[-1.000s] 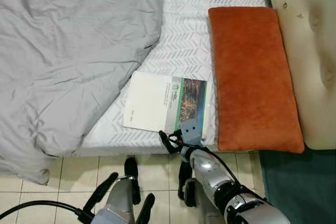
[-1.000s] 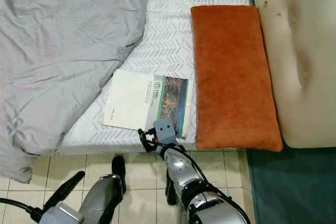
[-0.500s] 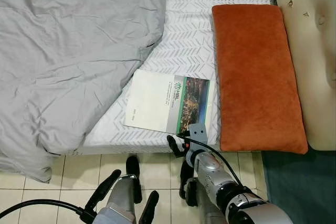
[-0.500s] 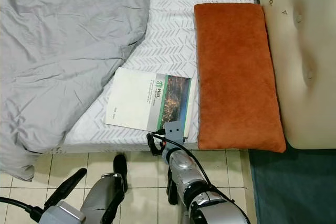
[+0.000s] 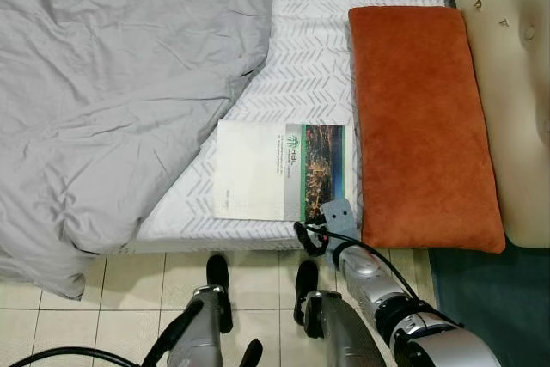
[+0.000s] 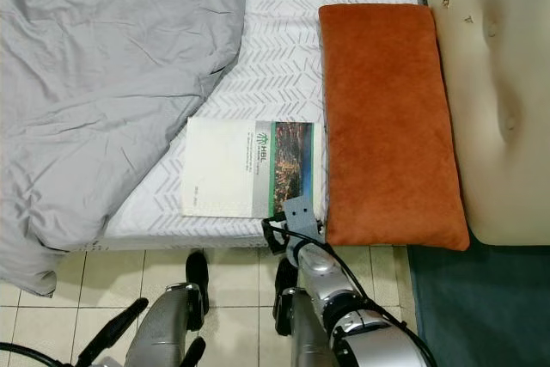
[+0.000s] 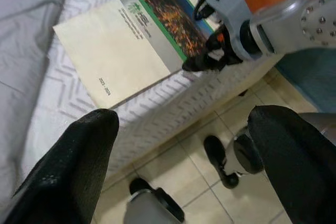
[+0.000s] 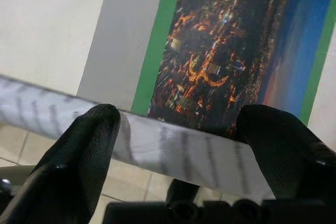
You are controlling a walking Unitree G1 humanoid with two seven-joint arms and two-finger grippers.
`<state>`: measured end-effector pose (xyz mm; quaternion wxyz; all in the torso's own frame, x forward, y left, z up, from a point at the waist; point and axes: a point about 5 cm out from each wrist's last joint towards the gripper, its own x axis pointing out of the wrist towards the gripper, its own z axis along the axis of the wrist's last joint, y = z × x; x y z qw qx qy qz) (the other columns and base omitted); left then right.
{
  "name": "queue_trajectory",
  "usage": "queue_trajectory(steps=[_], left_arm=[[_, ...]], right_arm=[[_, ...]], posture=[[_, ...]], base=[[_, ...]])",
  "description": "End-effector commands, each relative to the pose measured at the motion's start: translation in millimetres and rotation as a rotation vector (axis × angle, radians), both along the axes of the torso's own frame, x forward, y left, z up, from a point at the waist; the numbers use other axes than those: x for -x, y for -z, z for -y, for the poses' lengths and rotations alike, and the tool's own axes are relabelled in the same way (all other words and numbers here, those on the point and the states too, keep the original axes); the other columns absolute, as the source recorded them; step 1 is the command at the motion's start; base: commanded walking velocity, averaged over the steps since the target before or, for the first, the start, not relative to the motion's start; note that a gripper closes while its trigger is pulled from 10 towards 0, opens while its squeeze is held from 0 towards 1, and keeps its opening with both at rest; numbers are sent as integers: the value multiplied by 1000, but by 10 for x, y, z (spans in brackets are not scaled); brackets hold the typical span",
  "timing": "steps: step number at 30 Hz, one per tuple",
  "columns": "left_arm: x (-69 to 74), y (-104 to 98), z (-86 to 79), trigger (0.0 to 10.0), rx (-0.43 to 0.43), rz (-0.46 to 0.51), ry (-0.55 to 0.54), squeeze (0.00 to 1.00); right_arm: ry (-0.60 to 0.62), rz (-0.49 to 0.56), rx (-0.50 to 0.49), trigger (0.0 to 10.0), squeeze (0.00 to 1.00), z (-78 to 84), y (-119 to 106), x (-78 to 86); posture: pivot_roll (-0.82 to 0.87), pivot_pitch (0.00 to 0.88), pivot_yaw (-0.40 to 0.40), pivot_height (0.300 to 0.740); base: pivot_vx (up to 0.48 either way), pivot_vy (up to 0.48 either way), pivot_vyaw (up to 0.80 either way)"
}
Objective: Clean up the room
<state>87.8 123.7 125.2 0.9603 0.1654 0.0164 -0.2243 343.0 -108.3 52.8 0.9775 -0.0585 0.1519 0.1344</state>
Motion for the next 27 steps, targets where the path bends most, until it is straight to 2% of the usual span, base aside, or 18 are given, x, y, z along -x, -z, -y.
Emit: queue_trajectory(steps=[1, 8, 13, 16, 18, 19, 20, 21, 22, 23, 24, 27], left_arm=[[69, 103, -6, 10000, -7, -55, 5, 0], [32, 177, -74, 10000, -20, -39, -20, 0], [35, 203, -101, 10000, -27, -29, -11, 0], [13, 256, -109, 10000, -30, -23, -9, 0], [-2, 280, -114, 10000, -28, -22, -12, 0], [-30, 273, -118, 10000, -20, -9, -16, 0], [-42, 254, -118, 10000, -16, 0, -16, 0], [-58, 250, -111, 10000, -12, 9, -10, 0], [-58, 250, -111, 10000, -12, 9, -10, 0], [-79, 286, -106, 10000, -11, 11, -6, 0], [-123, 334, -97, 10000, -9, 15, 1, 0], [-285, 364, -94, 10000, -6, 45, 8, 0]], right_arm=[[38, -96, 21, 10000, 0, 115, 240, 160], [42, -77, 26, 10000, 0, 132, 206, 135], [31, -72, -49, 10000, 0, 30, 164, 112], [52, -36, -126, 10000, 0, -34, 71, 57], [39, 5, -145, 10000, 0, -72, 19, 39], [9, 104, -175, 10000, 0, -134, -104, 13], [-5, 153, -188, 10000, 0, -156, -163, 8], [-17, 193, -201, 10000, 0, -170, -203, 22], [-17, 193, -201, 10000, 0, -170, -203, 22], [-23, 209, -208, 10000, 0, -175, -203, 42], [-25, 228, -232, 10000, 0, -171, -203, 79], [-50, 316, -270, 10000, 0, -122, -319, 233]], posture=[[190, 736, -71, 740], [172, 735, -77, 740], [160, 729, -84, 740], [139, 713, -100, 740], [126, 683, -113, 740], [118, 644, -125, 740], [118, 644, -125, 740], [113, 602, -133, 740], [113, 602, -133, 740], [112, 582, -137, 740], [102, 514, -146, 740], [88, 418, -155, 740]], base=[[0, 0, 0], [0, 0, 0], [0, 0, 0], [0, 0, 0], [0, 0, 0], [0, 0, 0], [0, 0, 0], [0, 0, 0], [0, 0, 0], [0, 0, 0], [0, 0, 0], [0, 0, 0]])
